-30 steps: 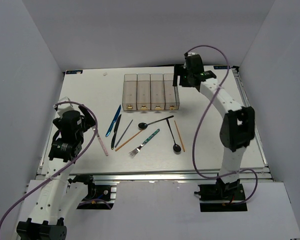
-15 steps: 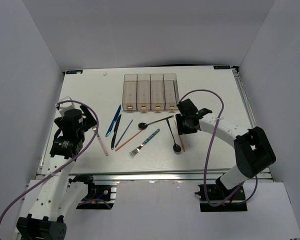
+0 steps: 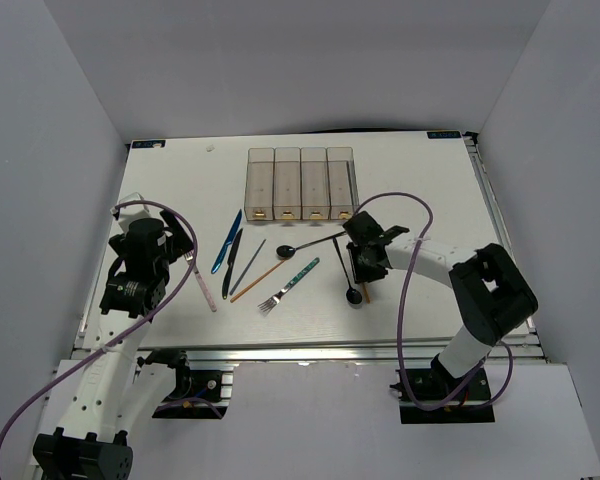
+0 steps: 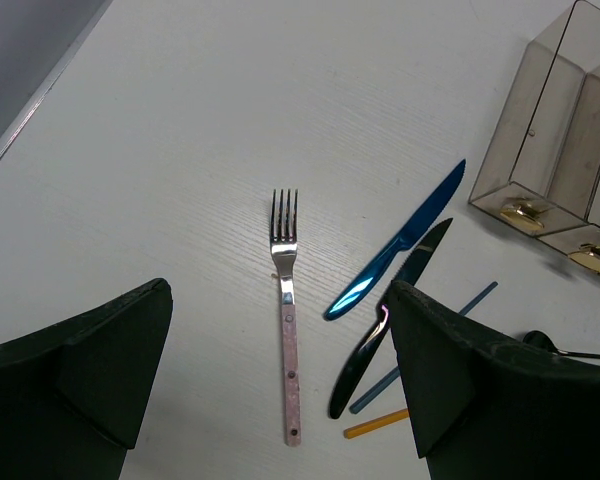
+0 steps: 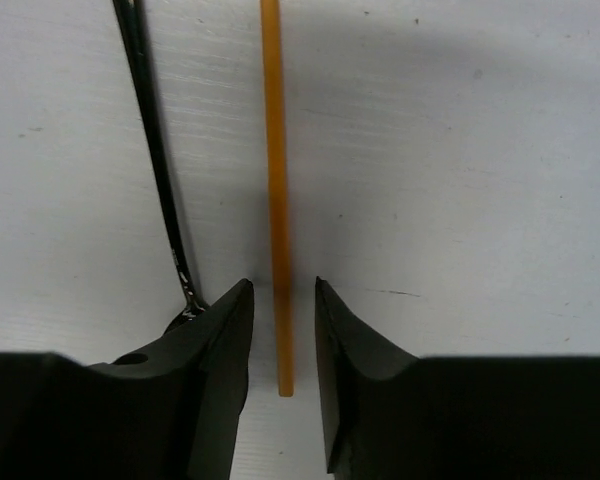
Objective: Sort the eating utensils into containers
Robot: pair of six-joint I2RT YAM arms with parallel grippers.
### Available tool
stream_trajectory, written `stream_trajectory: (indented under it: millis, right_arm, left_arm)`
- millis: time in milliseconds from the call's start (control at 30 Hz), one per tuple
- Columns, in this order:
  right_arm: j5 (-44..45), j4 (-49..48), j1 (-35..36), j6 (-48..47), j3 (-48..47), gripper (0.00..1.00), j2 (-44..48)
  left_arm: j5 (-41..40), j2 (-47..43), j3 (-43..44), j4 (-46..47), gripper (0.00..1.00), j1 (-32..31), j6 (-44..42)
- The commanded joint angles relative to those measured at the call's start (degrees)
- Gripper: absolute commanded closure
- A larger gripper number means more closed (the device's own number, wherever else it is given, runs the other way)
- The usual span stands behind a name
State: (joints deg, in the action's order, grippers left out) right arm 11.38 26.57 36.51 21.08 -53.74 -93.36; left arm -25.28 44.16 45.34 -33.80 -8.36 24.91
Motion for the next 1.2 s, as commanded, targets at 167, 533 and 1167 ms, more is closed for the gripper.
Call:
stream_trajectory:
  millis: [167,533,1167]
  right_arm:
    - [1.98,0.06,0.23,1.07,2.32,0.79,-4.54]
    - [5.49,8.04,-0.82,1.77,-3.91,1.0,1.16]
    - [-2.66,2.87,-11.81,-7.54,-55.3,1.0,-23.22]
  left_arm:
    - [0.32,-0.22,-0.17,0.84,0.02,-0.17,-0.12]
    - [0.4,-0.13,-0.17,0.93,0.02,-0.17,-0.12]
    - [-0.3,-0.57,-0.17,0.93,0.02,-0.17,0.05]
